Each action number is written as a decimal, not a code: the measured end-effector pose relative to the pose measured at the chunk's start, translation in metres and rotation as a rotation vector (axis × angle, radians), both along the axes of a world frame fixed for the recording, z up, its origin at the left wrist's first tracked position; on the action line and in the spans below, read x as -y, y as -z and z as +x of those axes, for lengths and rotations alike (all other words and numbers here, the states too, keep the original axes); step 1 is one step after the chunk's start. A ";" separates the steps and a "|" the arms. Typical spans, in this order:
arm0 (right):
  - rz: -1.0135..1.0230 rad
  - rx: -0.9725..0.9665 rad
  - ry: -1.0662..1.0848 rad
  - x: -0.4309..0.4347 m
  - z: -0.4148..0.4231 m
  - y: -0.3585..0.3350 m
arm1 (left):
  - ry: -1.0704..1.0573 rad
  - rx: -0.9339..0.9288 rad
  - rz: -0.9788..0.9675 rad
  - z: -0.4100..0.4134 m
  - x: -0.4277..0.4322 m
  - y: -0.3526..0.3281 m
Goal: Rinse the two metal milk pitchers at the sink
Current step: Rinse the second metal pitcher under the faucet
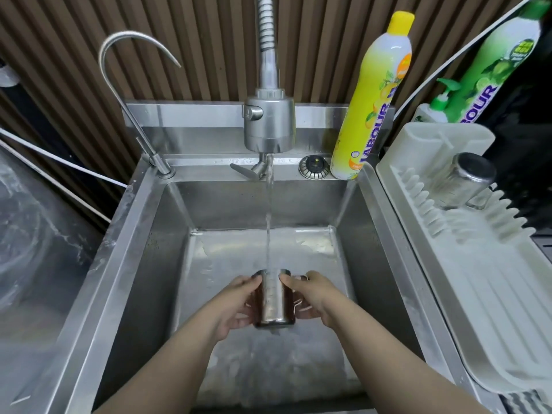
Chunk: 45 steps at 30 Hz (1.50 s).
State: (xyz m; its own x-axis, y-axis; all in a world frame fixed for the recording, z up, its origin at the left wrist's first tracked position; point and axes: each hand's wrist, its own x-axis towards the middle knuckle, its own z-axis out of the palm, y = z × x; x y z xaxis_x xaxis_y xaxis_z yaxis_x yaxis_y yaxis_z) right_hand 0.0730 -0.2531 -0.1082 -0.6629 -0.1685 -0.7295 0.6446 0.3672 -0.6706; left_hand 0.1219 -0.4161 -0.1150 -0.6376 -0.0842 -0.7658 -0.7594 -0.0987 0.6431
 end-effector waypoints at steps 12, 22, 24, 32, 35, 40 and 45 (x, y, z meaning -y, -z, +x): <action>-0.208 -0.457 0.069 0.020 -0.023 -0.111 | -0.029 -0.502 -0.102 -0.022 0.019 -0.111; -0.306 -0.721 -0.050 -0.002 -0.014 -0.116 | -0.038 -0.817 0.031 -0.005 0.019 -0.111; -0.333 -0.735 -0.054 -0.004 -0.016 -0.118 | -0.033 -0.840 0.034 -0.007 0.019 -0.111; -0.397 -0.752 -0.038 0.001 -0.023 -0.124 | -0.025 -0.881 -0.023 -0.016 0.020 -0.117; -0.433 -0.763 -0.026 0.004 -0.022 -0.131 | -0.019 -0.903 -0.054 -0.018 0.023 -0.123; -0.446 -0.800 -0.029 0.005 -0.026 -0.137 | -0.022 -0.952 -0.079 -0.022 0.024 -0.130; -0.466 -0.828 -0.032 0.005 -0.025 -0.140 | -0.015 -1.001 -0.084 -0.024 0.026 -0.131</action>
State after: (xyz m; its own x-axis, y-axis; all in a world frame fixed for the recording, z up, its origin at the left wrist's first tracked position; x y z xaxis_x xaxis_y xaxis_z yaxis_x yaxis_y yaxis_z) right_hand 0.0483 -0.2581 0.0320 -0.9294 -0.3505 0.1156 -0.1073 -0.0430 -0.9933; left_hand 0.0983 -0.4424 0.0165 -0.9833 -0.1268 0.1306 0.1352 -0.0286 0.9904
